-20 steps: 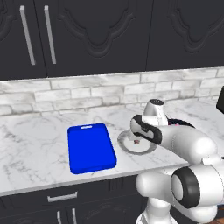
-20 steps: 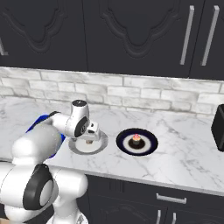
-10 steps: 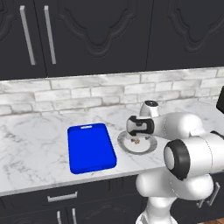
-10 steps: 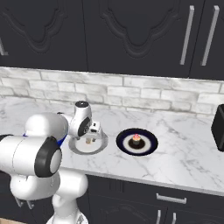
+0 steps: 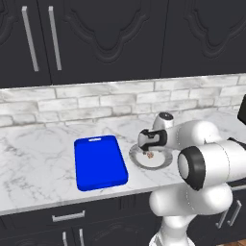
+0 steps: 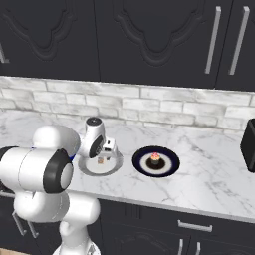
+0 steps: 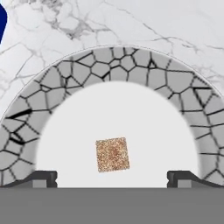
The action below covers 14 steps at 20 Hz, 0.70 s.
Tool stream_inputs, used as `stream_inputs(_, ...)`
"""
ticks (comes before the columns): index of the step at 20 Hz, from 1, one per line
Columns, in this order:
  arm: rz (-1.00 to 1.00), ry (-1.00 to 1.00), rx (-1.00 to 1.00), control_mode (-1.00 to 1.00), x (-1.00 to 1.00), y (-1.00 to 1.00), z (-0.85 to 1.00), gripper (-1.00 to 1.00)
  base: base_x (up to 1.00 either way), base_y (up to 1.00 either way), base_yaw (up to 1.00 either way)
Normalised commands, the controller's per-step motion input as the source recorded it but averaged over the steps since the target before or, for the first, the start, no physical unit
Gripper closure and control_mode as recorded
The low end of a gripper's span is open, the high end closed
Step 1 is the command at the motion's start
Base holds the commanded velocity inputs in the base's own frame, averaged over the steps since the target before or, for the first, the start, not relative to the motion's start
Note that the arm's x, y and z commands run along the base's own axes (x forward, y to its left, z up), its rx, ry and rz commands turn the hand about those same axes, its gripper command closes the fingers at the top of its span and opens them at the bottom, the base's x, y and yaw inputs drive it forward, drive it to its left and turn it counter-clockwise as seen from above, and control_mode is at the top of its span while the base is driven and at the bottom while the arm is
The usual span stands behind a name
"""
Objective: Move the dessert items from the plates to the tray.
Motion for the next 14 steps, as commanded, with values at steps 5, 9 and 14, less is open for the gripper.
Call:
stream_inputs(5, 0.0, 0.01, 0.0, -1.0, 0.0, 0.0, -0.01, -1.0, 0.0, 0.0, 0.0)
stream_inputs(9, 0.0, 0.0, 0.0, -1.0, 0.02, 0.0, -0.08, -1.0, 0.0, 0.0, 0.0)
stream_inputs(14, 0.0, 0.0, 0.0, -1.0, 0.27, 0.0, 0.0, -1.0, 0.0, 0.0, 0.0)
